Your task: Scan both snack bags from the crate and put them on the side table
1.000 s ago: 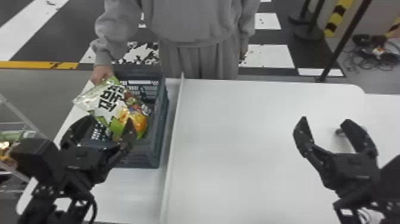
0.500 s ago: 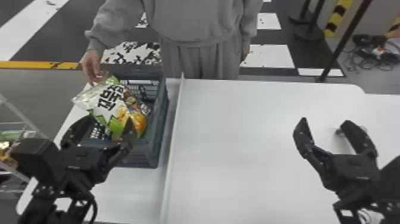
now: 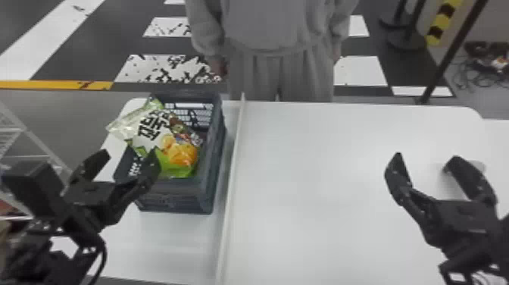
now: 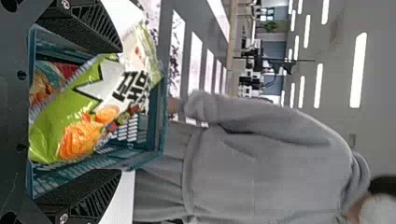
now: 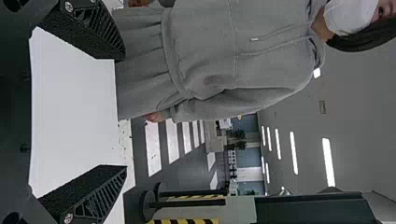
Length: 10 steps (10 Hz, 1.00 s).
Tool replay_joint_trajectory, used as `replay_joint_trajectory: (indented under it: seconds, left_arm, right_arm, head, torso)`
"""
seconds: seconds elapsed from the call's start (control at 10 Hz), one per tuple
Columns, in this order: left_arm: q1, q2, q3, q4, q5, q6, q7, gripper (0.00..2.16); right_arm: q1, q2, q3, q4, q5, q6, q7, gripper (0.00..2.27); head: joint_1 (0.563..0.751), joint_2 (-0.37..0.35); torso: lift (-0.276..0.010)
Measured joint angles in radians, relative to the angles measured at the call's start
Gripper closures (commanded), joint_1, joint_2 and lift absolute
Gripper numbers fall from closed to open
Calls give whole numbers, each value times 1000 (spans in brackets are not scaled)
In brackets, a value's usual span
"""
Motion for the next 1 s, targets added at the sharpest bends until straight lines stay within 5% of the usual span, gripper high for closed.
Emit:
replay_joint_trajectory:
  seconds: [0.4, 1.0]
  left_arm:
    - [-152, 25, 106, 78, 33, 133, -71, 66]
    - [-380, 63, 131, 295, 39, 190, -69, 66]
  right_arm:
    - [9, 0, 3, -7, 1, 8, 4, 83]
    - [38, -3, -17, -43, 3, 33, 5, 83]
  head:
    - [695, 182]
    - [695, 212]
  torso:
    - [-87]
    - [-87]
